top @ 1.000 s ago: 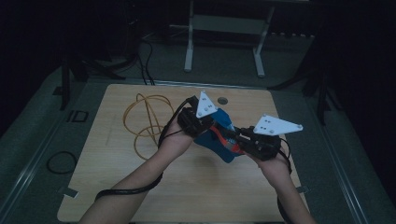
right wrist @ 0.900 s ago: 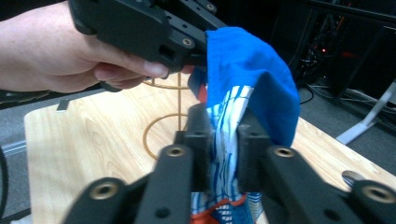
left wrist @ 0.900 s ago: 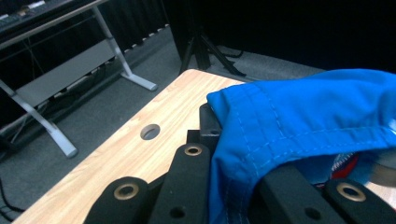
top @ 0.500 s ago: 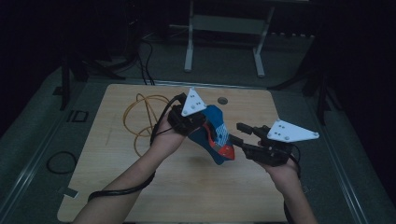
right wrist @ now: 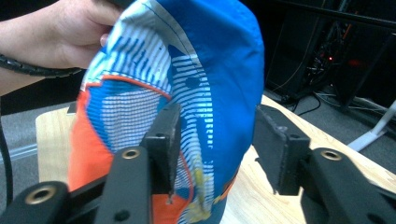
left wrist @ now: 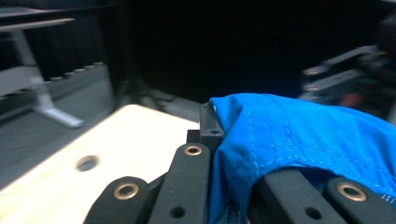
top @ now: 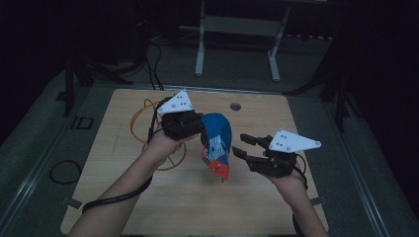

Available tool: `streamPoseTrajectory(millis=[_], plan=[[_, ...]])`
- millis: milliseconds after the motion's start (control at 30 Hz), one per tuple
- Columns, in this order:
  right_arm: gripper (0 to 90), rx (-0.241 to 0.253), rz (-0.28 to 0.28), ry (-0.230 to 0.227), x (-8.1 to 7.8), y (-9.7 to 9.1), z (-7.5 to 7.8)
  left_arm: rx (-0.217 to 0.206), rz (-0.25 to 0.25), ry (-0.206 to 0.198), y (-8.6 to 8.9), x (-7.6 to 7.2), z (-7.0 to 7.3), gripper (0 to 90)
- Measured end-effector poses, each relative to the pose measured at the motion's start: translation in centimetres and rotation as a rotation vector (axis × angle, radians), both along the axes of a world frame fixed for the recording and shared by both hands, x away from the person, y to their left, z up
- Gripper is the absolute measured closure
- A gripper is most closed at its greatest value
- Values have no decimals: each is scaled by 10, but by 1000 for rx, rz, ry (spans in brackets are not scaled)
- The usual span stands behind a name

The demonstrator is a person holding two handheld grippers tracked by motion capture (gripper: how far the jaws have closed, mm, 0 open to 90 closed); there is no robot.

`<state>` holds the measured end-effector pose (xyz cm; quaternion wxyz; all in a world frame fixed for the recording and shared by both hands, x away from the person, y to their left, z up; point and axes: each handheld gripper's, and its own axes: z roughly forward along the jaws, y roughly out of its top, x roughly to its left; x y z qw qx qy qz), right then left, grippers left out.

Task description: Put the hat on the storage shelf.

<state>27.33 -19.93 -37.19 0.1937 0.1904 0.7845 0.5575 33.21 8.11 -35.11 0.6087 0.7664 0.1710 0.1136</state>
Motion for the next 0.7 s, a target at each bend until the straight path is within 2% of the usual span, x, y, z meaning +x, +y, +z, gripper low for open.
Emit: streamPoseTrajectory(millis=[33,100,167,233,267,300,367,400,467,600,700], plan=[[488,-2,2,-4,0,3,-1,2,-39,9,1,1,-1,900],[476,-10,-1,-13,0,7,-3,-8,-108,1,0,0,-2,900],[467,-19,-3,-22,0,11,-6,1,-140,-16,-1,-2,-2,900],[467,-18,7,-12,0,13,-9,-4,-174,-29,-3,-5,-1,900],[473,-22,-2,-14,0,14,-10,-4,-176,-39,-4,-6,-1,900],[537,-26,-6,-10,0,15,-12,-8,-181,-39,-5,-7,0,900],[607,-9,3,-4,-2,15,-15,-21,-188,-47,-6,-7,0,900],[750,-12,5,-6,-2,15,-15,-20,-189,-47,-6,-7,1,899],[895,-18,-12,-26,-6,14,-15,-13,-181,-51,-5,-7,0,899],[900,-15,-21,-42,-8,9,-10,4,-161,-48,1,-6,-2,898],[900,8,-16,-48,-9,4,-4,4,-154,-51,7,-7,-3,898]])
